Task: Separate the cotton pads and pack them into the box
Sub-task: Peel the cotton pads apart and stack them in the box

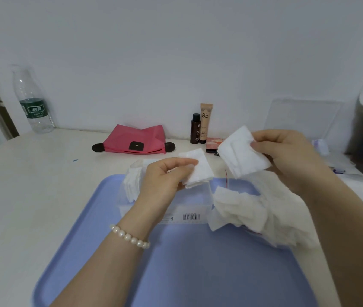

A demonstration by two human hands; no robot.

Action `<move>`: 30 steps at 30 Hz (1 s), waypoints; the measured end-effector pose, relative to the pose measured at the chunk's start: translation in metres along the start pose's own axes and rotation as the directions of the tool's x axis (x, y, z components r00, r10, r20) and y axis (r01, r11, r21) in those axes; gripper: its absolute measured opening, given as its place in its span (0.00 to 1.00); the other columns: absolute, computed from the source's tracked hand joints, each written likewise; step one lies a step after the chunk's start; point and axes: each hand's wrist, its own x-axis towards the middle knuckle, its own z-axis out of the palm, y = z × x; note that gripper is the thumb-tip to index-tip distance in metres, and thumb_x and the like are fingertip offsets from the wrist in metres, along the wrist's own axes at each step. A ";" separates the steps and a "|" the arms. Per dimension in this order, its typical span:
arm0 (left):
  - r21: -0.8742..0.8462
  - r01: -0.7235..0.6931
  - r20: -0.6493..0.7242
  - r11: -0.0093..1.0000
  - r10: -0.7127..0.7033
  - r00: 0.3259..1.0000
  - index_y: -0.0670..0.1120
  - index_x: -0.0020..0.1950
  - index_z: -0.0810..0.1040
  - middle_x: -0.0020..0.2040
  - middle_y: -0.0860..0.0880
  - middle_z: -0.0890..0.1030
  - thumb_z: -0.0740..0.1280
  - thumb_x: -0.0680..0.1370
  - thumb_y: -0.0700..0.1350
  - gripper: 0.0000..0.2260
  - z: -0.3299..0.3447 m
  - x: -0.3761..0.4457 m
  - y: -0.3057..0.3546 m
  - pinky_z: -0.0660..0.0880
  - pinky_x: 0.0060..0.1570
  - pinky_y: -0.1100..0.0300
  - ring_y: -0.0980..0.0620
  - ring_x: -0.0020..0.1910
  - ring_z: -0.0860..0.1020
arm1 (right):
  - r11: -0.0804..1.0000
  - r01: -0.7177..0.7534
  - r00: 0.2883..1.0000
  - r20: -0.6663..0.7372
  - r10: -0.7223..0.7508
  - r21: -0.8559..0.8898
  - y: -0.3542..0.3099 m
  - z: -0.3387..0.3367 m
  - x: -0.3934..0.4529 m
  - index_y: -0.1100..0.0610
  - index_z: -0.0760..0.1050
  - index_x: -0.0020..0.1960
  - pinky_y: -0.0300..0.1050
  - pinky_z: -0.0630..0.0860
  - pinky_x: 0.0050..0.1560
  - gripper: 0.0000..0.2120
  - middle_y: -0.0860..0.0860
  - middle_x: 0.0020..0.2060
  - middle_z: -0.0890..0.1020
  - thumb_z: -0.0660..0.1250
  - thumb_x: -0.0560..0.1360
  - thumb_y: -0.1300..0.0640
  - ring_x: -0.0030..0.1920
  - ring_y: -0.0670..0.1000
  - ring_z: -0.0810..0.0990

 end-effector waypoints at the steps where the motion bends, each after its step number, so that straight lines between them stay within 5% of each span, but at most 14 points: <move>1: -0.007 0.001 0.012 1.000 -0.001 1.000 0.46 0.43 0.85 0.46 0.43 0.84 0.67 0.75 0.38 0.07 0.001 -0.001 0.000 0.78 0.54 0.47 0.47 0.47 0.80 | 0.992 -0.061 0.997 0.052 0.056 0.106 0.000 0.002 -0.001 0.56 0.80 0.44 0.39 0.77 0.31 0.13 0.49 0.35 0.83 0.60 0.76 0.67 0.35 0.48 0.80; 7: -0.057 -0.008 0.146 0.998 0.016 0.989 0.43 0.42 0.84 0.44 0.46 0.84 0.69 0.66 0.52 0.14 0.005 -0.007 0.003 0.79 0.50 0.54 0.50 0.46 0.81 | 0.962 -0.143 0.972 0.218 0.092 0.233 0.006 0.017 -0.005 0.59 0.78 0.50 0.37 0.69 0.20 0.11 0.51 0.34 0.81 0.58 0.78 0.66 0.27 0.46 0.76; 11: 0.010 -0.044 0.089 0.999 0.043 0.995 0.43 0.45 0.83 0.46 0.44 0.84 0.70 0.72 0.43 0.05 0.006 -0.006 0.002 0.78 0.51 0.51 0.50 0.44 0.79 | 0.967 -0.159 0.967 0.230 0.112 0.198 0.009 0.026 -0.007 0.57 0.78 0.50 0.38 0.72 0.21 0.12 0.54 0.39 0.81 0.57 0.78 0.67 0.28 0.47 0.78; 15: 0.024 -0.051 0.042 0.998 0.050 0.998 0.44 0.41 0.81 0.40 0.47 0.81 0.70 0.73 0.39 0.02 0.006 -0.005 0.001 0.76 0.40 0.61 0.55 0.36 0.75 | 0.971 -0.158 0.973 0.198 0.121 0.181 0.009 0.035 -0.010 0.56 0.78 0.47 0.39 0.72 0.21 0.12 0.56 0.42 0.80 0.57 0.78 0.67 0.31 0.51 0.78; 18: 0.050 -0.066 0.034 0.997 0.065 0.997 0.45 0.39 0.81 0.36 0.49 0.80 0.70 0.73 0.39 0.04 0.004 -0.005 0.001 0.73 0.37 0.64 0.56 0.33 0.74 | 0.966 -0.159 0.980 0.152 0.128 0.205 0.009 0.038 -0.010 0.55 0.79 0.46 0.39 0.70 0.20 0.06 0.55 0.43 0.79 0.64 0.76 0.57 0.36 0.53 0.78; 21: 0.081 -0.094 0.074 0.992 0.088 0.993 0.46 0.38 0.81 0.32 0.52 0.79 0.70 0.74 0.40 0.05 0.003 -0.006 0.001 0.71 0.35 0.66 0.59 0.29 0.72 | 0.996 -0.066 0.985 0.164 0.056 0.059 0.012 0.038 -0.010 0.55 0.79 0.46 0.39 0.70 0.21 0.13 0.50 0.38 0.81 0.72 0.67 0.48 0.34 0.50 0.79; 24: 0.052 -0.088 0.091 0.995 0.083 0.992 0.47 0.36 0.81 0.30 0.55 0.80 0.69 0.74 0.39 0.07 0.003 -0.006 0.002 0.71 0.34 0.67 0.60 0.28 0.72 | 0.998 -0.037 0.989 0.146 0.031 0.040 0.016 0.038 -0.011 0.56 0.79 0.46 0.43 0.76 0.27 0.07 0.51 0.39 0.84 0.73 0.69 0.61 0.35 0.49 0.83; 27: 0.018 -0.071 0.075 0.997 0.069 0.995 0.46 0.36 0.81 0.32 0.54 0.80 0.69 0.74 0.39 0.08 0.003 -0.004 0.002 0.72 0.36 0.64 0.59 0.30 0.73 | 0.965 -0.166 0.977 0.164 0.134 0.203 0.018 0.034 -0.007 0.60 0.81 0.50 0.57 0.80 0.45 0.09 0.58 0.46 0.84 0.71 0.69 0.62 0.46 0.58 0.84; 30: 0.031 -0.064 0.067 0.997 0.062 0.996 0.46 0.36 0.81 0.31 0.54 0.79 0.68 0.75 0.40 0.07 0.004 -0.004 0.001 0.73 0.37 0.63 0.58 0.30 0.73 | 0.942 -0.220 0.966 0.189 0.175 0.253 0.019 0.031 -0.004 0.65 0.79 0.52 0.56 0.81 0.47 0.13 0.60 0.48 0.84 0.70 0.69 0.63 0.47 0.59 0.84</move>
